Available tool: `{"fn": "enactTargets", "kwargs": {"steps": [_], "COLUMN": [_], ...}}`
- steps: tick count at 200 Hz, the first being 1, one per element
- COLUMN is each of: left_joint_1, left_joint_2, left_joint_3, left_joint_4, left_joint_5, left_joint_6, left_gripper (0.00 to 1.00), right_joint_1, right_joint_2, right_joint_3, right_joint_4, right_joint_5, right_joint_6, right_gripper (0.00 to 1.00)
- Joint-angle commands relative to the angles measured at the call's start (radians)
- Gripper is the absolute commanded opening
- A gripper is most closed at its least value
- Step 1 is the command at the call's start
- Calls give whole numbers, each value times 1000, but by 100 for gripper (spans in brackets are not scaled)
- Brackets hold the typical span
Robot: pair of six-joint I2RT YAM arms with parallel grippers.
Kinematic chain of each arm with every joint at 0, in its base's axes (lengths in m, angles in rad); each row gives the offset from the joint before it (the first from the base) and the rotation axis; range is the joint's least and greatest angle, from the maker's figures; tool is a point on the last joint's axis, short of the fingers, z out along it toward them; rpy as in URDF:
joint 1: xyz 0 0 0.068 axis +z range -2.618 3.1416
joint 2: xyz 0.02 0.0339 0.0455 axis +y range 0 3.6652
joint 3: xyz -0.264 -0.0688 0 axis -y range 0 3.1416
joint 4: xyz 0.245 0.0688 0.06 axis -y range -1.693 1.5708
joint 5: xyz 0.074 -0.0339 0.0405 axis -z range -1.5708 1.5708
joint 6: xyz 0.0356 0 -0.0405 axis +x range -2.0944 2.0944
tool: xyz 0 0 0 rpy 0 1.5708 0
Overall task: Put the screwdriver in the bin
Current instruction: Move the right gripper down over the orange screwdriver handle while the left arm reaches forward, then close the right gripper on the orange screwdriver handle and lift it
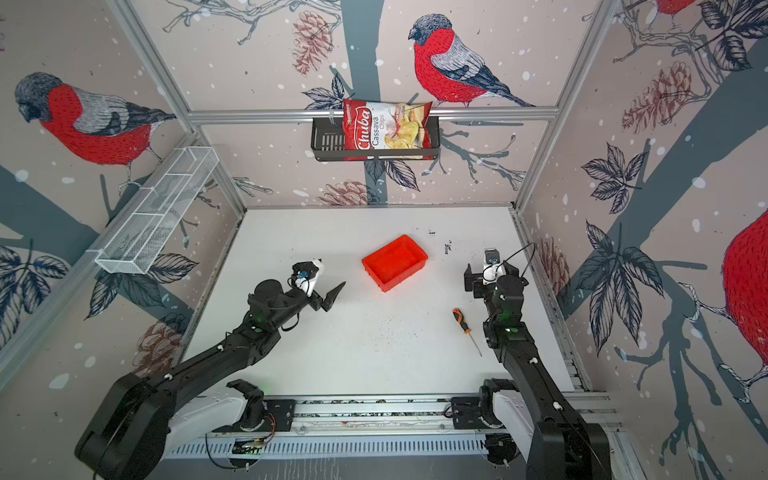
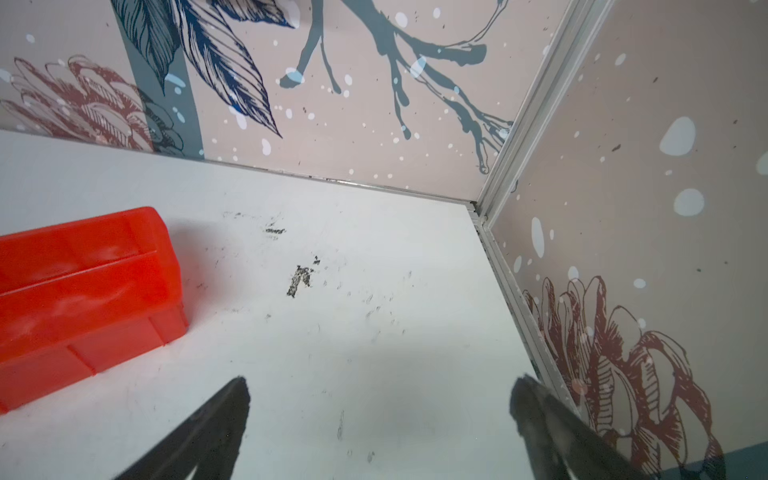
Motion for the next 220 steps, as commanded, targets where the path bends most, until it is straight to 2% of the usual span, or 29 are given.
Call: {"fn": "enactTargets", "kwargs": {"steps": [1, 35, 85, 167, 220], "left_joint_1": [-67, -181, -242, -243, -243], "left_joint_2": [-9, 17, 55, 78, 91], "left_joint_3": [17, 39, 39, 43, 42], "left_joint_4": [-75, -135, -132, -160, -161], "left_joint_5": [57, 85, 137, 175, 180], "left_joint_6": [24, 40, 26, 74, 80], "left_gripper": [98, 98, 98, 98, 98], "right_joint_1": [9, 30, 116, 164, 172], "right_joint_2": [-29, -68, -14, 246, 331], "right_joint_3": [45, 109, 171, 194, 209], "right_joint_4": [-264, -499, -718, -749, -730], "right_joint_5": [-69, -173, -168, -83, -20], "right_joint_6": [-93, -190, -229, -125, -76], "right_gripper": [100, 100, 100, 100, 100]}}
